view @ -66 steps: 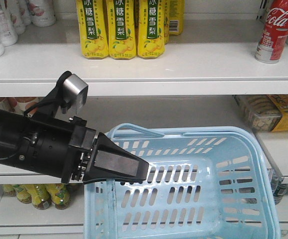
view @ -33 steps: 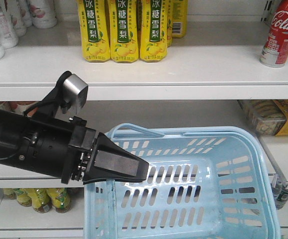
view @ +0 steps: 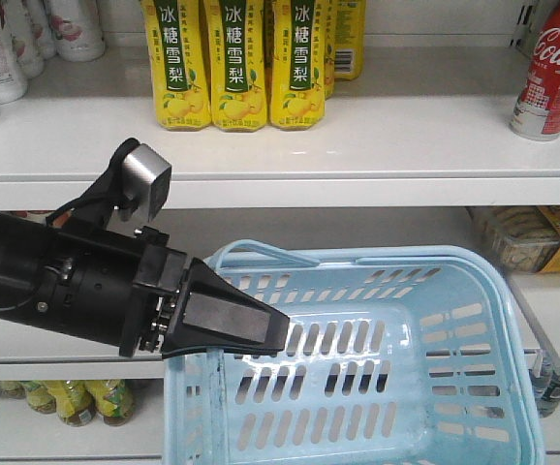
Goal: Place coke in basket with both arms
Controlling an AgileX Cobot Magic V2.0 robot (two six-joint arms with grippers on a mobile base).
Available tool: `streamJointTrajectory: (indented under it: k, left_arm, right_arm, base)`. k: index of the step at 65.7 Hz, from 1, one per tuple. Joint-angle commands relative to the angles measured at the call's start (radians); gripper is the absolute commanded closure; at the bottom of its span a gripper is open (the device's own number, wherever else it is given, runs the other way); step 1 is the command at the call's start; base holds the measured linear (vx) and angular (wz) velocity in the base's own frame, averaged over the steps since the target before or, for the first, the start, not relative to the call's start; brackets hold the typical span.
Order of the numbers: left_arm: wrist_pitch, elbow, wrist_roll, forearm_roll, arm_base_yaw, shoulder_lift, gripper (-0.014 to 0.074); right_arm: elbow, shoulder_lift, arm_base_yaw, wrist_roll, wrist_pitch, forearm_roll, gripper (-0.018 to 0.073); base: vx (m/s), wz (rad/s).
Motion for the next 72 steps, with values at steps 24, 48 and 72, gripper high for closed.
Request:
streamJointTrajectory:
  k: [24,48,72]
  left_arm:
    - [0.018,-0.028,0.008,-0.103,0.000,-0.033,0.0603]
    - [0.018,-0.028,0.008,-0.103,0.000,-0.033,0.0603]
    - [0.018,-0.028,0.008,-0.103,0.000,-0.033,0.0603]
  right_arm:
    - [0.008,-0.013,0.001,-0.002,-0.077,-0.003,0.0569]
    - [0.008,-0.013,0.001,-0.002,-0.077,-0.003,0.0569]
    - [0.008,-0.013,0.001,-0.002,-0.074,-0.003,0.0569]
  base:
    - [0.05,-0.01]
    - [0.04,-0.01]
    - [0.03,-0.01]
